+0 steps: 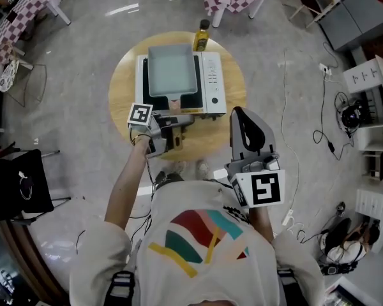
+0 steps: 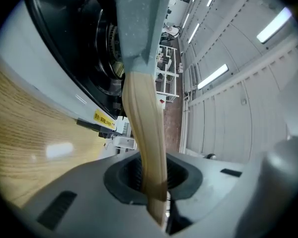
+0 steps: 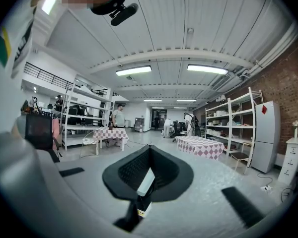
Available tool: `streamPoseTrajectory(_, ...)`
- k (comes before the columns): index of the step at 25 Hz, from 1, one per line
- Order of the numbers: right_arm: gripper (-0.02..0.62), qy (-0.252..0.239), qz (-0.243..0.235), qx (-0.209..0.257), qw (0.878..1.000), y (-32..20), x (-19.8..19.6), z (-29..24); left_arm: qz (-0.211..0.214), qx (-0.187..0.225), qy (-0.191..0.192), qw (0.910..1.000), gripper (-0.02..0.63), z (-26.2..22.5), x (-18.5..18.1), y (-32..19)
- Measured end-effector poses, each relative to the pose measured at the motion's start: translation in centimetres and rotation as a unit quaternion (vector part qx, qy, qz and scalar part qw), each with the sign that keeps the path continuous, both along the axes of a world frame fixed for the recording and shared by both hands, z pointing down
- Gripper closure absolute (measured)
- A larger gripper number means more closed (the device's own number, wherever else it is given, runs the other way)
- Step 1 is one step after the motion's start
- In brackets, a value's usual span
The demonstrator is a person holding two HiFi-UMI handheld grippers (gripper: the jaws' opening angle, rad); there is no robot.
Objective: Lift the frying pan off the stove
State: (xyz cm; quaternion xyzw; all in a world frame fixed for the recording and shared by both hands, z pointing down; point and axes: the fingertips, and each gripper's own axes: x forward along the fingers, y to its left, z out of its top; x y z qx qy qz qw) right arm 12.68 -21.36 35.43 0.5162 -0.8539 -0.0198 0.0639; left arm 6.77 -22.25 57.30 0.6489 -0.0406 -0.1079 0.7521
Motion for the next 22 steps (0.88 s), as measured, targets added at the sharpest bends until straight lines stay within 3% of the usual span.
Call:
streamPoseTrajectory(9,0.601,0.002,0.002,-0.001,1.0,0.5,0.0,0.1,0.024,-0.014,-0.016,0.9995,0.598,0.5,0.4,-0.4)
streamPoseTrajectory(14,0.601,0.001,0.003,-0.006,1.0,0.6,-0.2,0.3,0.018,-0.028,-0.001,0.9994,0.599,0.5,0.3,-0.6)
streamPoseTrajectory(22,0.601,0.003,-0.003,-0.006,1.0,0.9,-1.0,0.2,0.01,0.001,0.01,0.9999,0.6,-0.1,0.3,-1.0)
